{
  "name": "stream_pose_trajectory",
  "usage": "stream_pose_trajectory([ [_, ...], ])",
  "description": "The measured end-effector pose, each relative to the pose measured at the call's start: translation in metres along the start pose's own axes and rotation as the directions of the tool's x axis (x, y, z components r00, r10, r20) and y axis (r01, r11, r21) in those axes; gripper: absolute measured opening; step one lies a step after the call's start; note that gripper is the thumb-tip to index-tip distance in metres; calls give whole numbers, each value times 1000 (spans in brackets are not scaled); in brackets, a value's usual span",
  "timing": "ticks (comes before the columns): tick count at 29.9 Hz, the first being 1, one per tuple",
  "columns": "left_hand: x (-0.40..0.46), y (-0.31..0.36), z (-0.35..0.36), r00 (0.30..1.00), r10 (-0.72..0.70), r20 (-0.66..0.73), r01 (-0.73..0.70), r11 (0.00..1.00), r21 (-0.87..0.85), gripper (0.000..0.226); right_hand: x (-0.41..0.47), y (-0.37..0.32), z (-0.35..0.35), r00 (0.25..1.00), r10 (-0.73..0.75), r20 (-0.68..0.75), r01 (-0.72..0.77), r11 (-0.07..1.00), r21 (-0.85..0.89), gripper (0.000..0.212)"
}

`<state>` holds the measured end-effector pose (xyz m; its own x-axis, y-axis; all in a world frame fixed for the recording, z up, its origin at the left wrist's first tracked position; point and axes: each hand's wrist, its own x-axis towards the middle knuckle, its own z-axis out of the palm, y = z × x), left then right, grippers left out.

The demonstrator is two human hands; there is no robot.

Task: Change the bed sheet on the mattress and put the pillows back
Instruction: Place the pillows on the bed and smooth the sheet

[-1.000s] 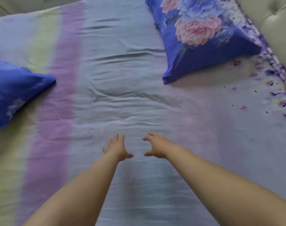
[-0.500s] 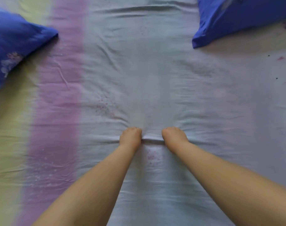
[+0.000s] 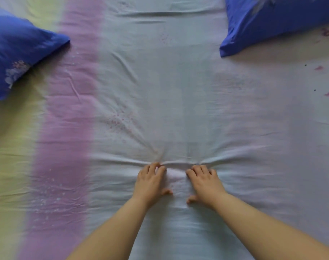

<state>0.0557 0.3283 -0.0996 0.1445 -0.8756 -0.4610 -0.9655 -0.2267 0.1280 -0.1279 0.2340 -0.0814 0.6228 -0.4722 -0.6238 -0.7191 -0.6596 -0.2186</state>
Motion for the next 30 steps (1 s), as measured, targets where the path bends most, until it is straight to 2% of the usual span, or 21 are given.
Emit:
stream_pose_trajectory([
  [2, -20, 4, 15, 1000, 3, 2, -3, 1000, 1, 66, -7, 0, 10, 1000, 5, 10, -5, 1000, -20, 61],
  [4, -35, 8, 28, 1000, 12, -27, -12, 1000, -6, 30, -15, -3, 16, 1000, 9, 14, -9, 1000, 4, 33],
  [6, -47, 14, 33, 998, 5, -58, -8, 999, -45, 5, -21, -5, 23, 1000, 7, 15, -7, 999, 31, 27],
  [9, -52, 23, 24, 992, -111, 62, 118, 987, -105, 15, -24, -3, 28, 1000, 4, -7, -4, 999, 54, 26],
  [12, -66, 26, 19, 989, -107, 102, 118, 986, -114, 26, -42, 2, 42, 997, -65, 50, 66, 998, -16, 26],
  [14, -89, 31, 31, 986, -94, 134, 109, 988, -109, 35, -71, -2, 63, 994, -79, 81, 81, 996, -22, 40],
  [16, -124, 39, 54, 968, -123, 218, 147, 984, -98, 58, -106, -12, 88, 990, -46, 132, 39, 998, 52, 64],
  [18, -161, 53, 78, 973, -57, 226, 92, 985, -147, 61, -142, -25, 113, 972, -63, 227, 39, 993, 109, 70],
  [20, -188, 67, 91, 959, 41, 280, 15, 981, -194, 56, -168, -39, 127, 929, -65, 364, 30, 994, 102, 66],
  [22, -191, 73, 89, 931, 114, 346, -67, 987, -146, 47, -173, -51, 124, 895, -45, 444, 25, 998, 49, 62],
  [23, -188, 74, 85, 939, 140, 313, -107, 987, -120, 42, -169, -58, 117, 914, -32, 404, 13, 999, 48, 58],
  [24, -183, 73, 84, 963, 139, 231, -118, 988, -100, 37, -164, -64, 112, 962, -12, 274, -11, 996, 84, 51],
  [25, -178, 69, 84, 987, 87, 133, -75, 993, -92, 37, -158, -66, 112, 992, 46, 120, -64, 987, 146, 46],
  [26, -177, 62, 84, 995, -15, 102, 26, 994, -105, 48, -155, -68, 118, 994, 113, 5, -112, 972, 207, 47],
  [28, -191, 49, 93, 958, -161, 238, 193, 974, -119, 70, -164, -82, 142, 980, 198, -30, -188, 960, 208, 58],
  [30, -230, 42, 112, 940, -129, 315, 162, 984, -80, 73, -189, -109, 178, 985, 172, -12, -168, 973, 160, 57],
])
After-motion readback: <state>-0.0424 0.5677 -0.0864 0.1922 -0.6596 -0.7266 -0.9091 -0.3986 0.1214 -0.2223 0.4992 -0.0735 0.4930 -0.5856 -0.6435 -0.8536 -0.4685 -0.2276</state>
